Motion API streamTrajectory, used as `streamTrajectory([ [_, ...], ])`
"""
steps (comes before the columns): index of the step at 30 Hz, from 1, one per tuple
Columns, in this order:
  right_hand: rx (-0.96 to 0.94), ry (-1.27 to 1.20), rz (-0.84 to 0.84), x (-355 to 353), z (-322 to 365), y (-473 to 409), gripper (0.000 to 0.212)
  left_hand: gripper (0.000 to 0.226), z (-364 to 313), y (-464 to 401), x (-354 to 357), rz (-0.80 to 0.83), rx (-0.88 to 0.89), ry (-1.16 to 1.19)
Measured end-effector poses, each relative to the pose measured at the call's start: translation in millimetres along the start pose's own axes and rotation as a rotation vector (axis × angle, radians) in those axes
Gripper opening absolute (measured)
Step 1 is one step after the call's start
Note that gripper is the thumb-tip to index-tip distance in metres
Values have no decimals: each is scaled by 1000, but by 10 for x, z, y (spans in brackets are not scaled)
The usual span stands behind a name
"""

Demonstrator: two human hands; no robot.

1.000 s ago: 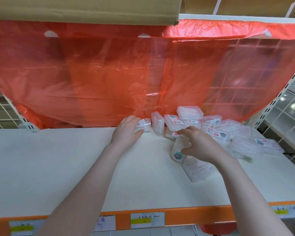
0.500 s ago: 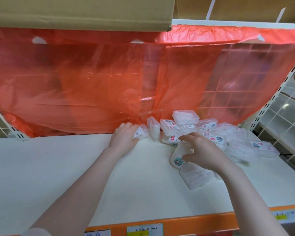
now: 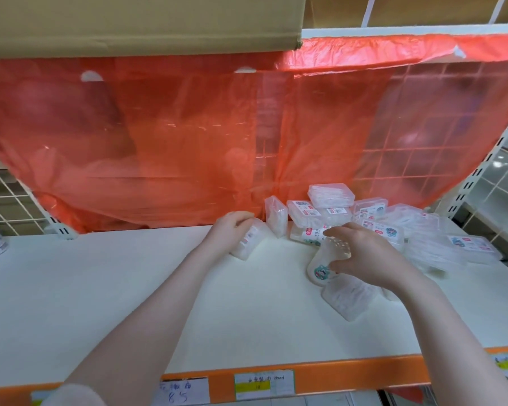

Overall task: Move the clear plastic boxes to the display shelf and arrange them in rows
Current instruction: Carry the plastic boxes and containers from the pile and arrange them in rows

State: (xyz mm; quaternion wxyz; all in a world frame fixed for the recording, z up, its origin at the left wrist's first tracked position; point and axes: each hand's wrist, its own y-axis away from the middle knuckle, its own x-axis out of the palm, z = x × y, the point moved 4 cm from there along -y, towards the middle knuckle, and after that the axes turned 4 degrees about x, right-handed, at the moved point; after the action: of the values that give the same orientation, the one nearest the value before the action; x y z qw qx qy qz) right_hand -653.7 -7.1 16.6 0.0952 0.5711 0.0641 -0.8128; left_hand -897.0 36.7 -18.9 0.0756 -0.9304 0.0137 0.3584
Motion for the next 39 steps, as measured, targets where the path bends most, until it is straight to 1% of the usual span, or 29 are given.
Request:
streamTrajectory([
  [5,6,2,-2,-10,-15,27,63,30,-33,-184,104,149,-52,-63],
  [9,16,-6,-10,-17,-48,46,64,30,-129,-181,136,318,-68,-138],
  [13,20,-5,-11,-18,-53,60,64,28,-213,-139,120,397,-142,-183],
  [15,19,-4,-7,-16,-48,63,64,22,-269,-109,132,444,-182,-175],
  [17,20,-3,-3,-19,-37,69,65,11,-316,-68,140,475,-214,-167],
  [20,17,1,1,-22,-21,77,65,9,-364,-9,108,476,-246,-127],
  [24,10,9,5,-21,1,93,63,28,-380,75,15,449,-269,-90],
  [27,-7,23,8,-13,38,92,62,31,-357,111,-76,390,-273,-62],
  [29,-24,39,17,-3,70,86,62,38,-324,137,-122,366,-270,-74],
  [32,-40,47,36,7,117,77,62,48,-301,211,-171,342,-247,-149],
  [36,-60,77,67,14,165,47,62,45,-346,328,-211,270,-174,-322],
  [39,-72,94,100,14,192,20,63,49,-386,418,-218,245,-133,-495],
])
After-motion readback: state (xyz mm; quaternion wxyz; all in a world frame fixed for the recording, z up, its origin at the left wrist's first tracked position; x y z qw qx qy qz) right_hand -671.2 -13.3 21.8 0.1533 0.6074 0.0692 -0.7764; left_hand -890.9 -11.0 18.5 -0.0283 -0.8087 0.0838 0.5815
